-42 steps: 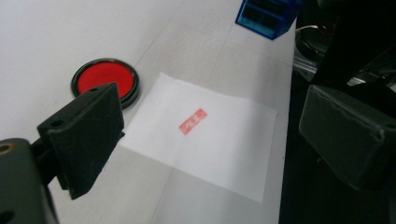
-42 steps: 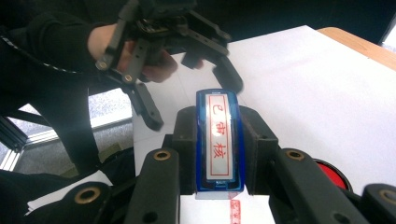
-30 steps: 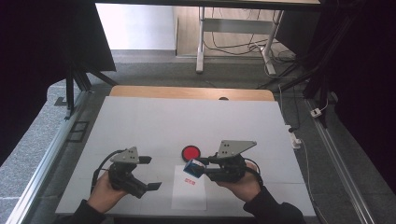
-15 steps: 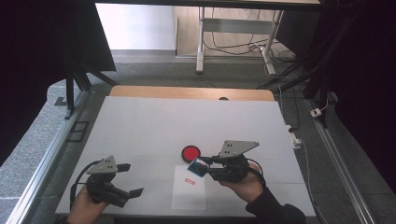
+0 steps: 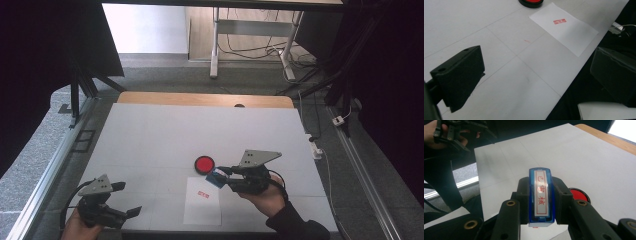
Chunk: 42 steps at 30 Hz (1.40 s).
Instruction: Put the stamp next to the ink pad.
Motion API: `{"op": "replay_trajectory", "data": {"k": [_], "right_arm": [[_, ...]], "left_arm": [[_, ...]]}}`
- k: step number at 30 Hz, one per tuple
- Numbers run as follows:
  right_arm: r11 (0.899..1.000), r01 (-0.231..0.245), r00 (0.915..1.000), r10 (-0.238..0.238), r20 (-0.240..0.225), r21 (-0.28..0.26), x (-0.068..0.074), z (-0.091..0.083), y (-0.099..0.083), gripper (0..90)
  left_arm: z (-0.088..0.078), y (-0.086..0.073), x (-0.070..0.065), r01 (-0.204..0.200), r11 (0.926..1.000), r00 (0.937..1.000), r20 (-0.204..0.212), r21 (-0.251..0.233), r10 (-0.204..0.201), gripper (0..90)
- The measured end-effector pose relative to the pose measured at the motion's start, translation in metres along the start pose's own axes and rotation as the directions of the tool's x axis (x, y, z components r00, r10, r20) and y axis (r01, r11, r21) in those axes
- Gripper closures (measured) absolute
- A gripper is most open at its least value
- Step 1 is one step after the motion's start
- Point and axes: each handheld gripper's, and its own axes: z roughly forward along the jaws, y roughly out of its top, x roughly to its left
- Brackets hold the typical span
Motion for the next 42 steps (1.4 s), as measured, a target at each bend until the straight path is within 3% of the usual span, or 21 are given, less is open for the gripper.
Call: {"op": "replay_trajectory", "data": {"k": [10,23,35,42], "right_arm": [[1.0,-0.021,0.999,0.021,0.04,0.011,-0.005,-0.006,-0.006,70.7],[0.998,-0.053,0.9914,0.048,0.122,0.038,-0.016,-0.016,-0.019,70.7],[0.994,-0.081,0.9756,0.063,0.21,0.077,-0.031,-0.024,-0.032,70.7],[0.99,-0.106,0.9601,0.077,0.269,0.097,-0.045,-0.026,-0.04,70.7]], "left_arm": [[-0.008,-0.005,0.003,0.041,0.9991,0.9987,-0.03,-0.013,-0.041,0.0],[-0.007,-0.005,0.002,0.041,0.9991,0.9977,-0.054,0.004,-0.041,0.0],[-0.007,-0.005,0.001,0.039,0.9992,0.9976,-0.058,0.009,-0.038,0.0],[-0.006,-0.005,0.001,0.042,0.9991,0.9972,-0.063,0.012,-0.041,0.0]]}}
